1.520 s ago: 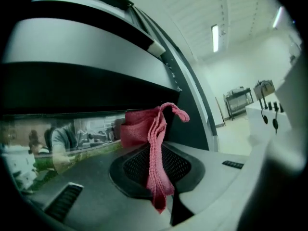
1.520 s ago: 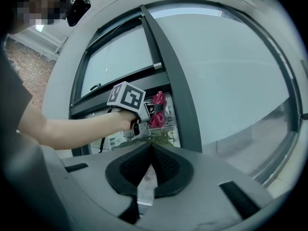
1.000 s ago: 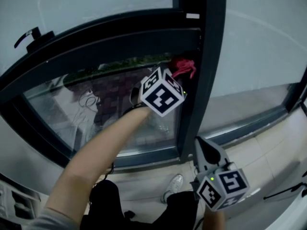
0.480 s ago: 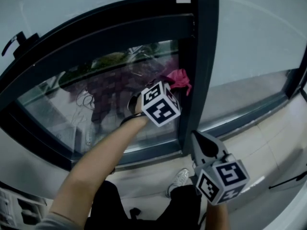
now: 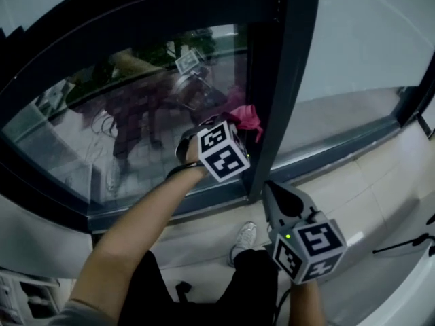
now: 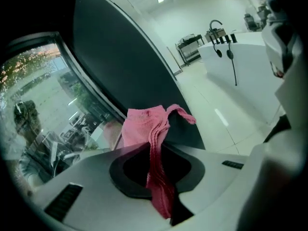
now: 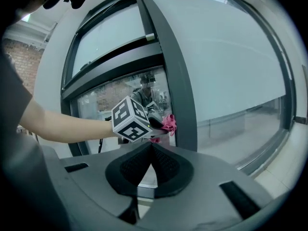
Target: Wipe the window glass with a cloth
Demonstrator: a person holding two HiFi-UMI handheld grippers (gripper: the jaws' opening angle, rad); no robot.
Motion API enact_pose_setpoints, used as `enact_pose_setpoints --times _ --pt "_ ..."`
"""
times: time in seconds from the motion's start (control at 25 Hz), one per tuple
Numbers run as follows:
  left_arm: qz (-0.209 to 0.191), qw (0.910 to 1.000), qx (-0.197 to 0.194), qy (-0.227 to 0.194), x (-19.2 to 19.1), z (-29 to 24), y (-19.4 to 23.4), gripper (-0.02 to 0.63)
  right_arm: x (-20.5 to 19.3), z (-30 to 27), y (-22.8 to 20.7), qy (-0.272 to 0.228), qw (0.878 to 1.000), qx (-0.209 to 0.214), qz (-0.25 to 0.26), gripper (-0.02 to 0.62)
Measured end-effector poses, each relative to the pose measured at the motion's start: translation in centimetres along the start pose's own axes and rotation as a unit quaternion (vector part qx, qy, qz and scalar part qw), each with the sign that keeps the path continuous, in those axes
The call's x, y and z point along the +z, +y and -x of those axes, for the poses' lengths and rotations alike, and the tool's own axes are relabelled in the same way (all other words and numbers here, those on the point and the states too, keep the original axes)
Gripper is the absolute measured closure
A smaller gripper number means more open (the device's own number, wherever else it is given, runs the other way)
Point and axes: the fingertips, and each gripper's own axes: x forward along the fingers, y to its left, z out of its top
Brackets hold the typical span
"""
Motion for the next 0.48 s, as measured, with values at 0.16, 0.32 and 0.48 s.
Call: enact_pose_setpoints --times 0.16,0.32,0.48 --pt "0.006 0.9997 -0.017 0.015 -2.0 -1.9 -2.1 0.56 -1.8 -0.9 0.2 0.023 1.0 0.003 -0.004 0.595" --pt "0.019 0.9992 -0.03 0.02 -3.2 -3.5 -3.9 0.56 -3.2 -1.8 -0.7 0.045 0.999 -0.001 0.026 0.595" --pt "0.026 0.9985 -0.044 0.022 -4.0 -4.8 -5.4 0.56 -3.9 -3.0 -1.6 0.054 0.998 0.003 0.019 0.595"
